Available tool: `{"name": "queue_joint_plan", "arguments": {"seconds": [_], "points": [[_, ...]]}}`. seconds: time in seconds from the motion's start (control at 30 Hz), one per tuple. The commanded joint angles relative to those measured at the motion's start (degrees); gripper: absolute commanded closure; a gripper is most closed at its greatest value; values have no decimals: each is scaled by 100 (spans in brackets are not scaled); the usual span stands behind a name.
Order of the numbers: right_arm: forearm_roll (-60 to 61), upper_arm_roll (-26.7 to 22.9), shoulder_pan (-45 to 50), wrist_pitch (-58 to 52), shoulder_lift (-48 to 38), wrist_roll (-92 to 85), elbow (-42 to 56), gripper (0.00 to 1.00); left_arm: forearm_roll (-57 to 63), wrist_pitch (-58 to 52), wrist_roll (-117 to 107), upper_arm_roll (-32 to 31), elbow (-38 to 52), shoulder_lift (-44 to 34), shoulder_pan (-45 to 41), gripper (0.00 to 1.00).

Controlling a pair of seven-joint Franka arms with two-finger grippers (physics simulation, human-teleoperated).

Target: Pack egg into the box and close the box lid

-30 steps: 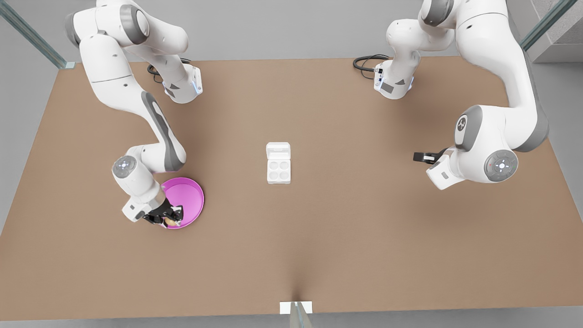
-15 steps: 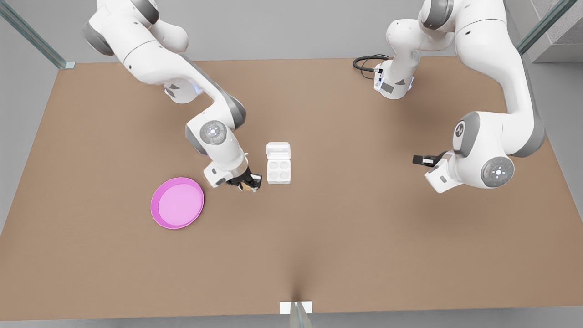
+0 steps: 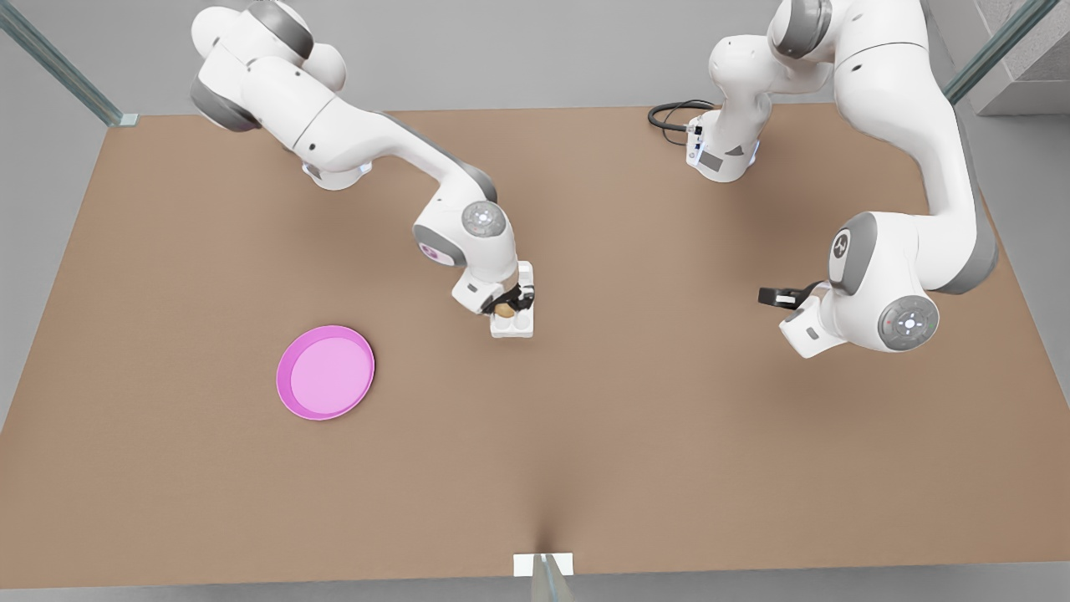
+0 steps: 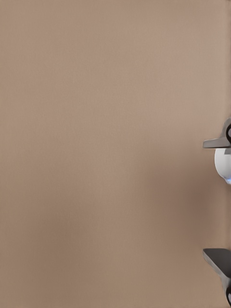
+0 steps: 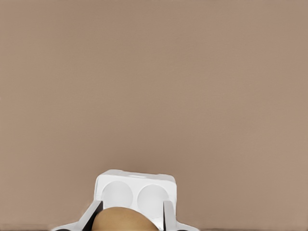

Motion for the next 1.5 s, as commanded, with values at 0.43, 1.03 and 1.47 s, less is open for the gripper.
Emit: {"name": "queue_joint_plan", "arguments": {"seconds": [0.43, 1.03, 1.47], "points": [[-770, -62, 192, -42, 431, 22, -152, 0, 12, 13, 18, 9, 0, 35, 0, 0], [2641, -3340, -872, -4982, -1573, -4918, 3188, 0, -937, 689, -5368, -2883, 650, 403, -2618, 79], [3036, -3771, -793, -3619, -2162, -5155, 2142, 0, 566, 2878, -5510, -2804, 677, 2337, -3234, 79]]}}
